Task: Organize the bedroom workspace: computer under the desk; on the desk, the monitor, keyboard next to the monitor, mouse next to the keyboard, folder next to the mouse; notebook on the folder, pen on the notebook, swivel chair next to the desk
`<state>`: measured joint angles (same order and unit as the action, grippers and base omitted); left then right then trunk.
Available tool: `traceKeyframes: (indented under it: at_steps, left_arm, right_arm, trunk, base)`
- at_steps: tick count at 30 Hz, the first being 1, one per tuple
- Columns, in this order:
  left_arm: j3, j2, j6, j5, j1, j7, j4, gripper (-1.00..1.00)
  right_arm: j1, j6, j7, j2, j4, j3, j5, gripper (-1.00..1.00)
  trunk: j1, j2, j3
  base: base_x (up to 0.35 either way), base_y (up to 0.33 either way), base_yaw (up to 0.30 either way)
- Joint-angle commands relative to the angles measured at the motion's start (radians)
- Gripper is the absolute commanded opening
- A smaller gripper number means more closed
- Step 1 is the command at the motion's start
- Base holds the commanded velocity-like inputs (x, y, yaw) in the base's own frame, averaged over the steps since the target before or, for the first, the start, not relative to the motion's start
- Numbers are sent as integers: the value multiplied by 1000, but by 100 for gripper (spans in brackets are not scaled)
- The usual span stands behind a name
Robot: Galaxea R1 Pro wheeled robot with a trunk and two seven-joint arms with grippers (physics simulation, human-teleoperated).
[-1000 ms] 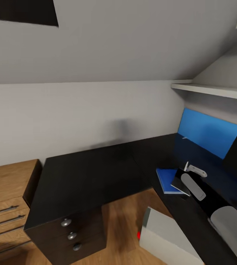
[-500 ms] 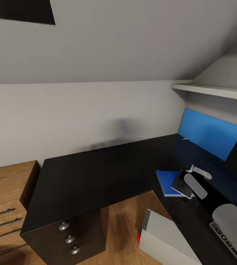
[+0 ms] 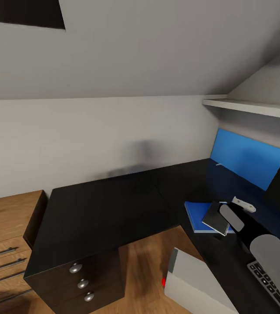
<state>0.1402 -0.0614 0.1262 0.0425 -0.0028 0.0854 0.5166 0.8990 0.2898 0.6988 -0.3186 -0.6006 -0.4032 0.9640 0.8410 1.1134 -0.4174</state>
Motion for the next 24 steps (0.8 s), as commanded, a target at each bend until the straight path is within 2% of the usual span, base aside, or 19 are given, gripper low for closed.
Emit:
traceKeyframes:
  at_steps: [1, 6, 9, 24]
  left_arm:
    - [2, -1, 3, 5, 0, 0, 2, 100]
    - [2, -1, 2, 5, 0, 4, 7, 100]
    - [2, -2, 2, 5, 0, 6, 9, 100]
    - [2, -2, 1, 9, 0, 8, 10, 100]
  right_arm:
    - [1, 6, 6, -1, -1, -7, -1, -100]
    - [3, -7, 0, 0, 3, -8, -12, -100]
    - [3, -35, -16, 1, 6, -8, -17, -100]
    - [3, -49, -30, 2, 24, -9, -21, -100]
  trunk:
    - [0, 1, -1]
    - [0, 1, -1]
    - [12, 22, -11]
    - [69, 127, -58]
  base:
    - [0, 0, 0]
    - [0, 0, 0]
    - [0, 0, 0]
    - [0, 0, 0]
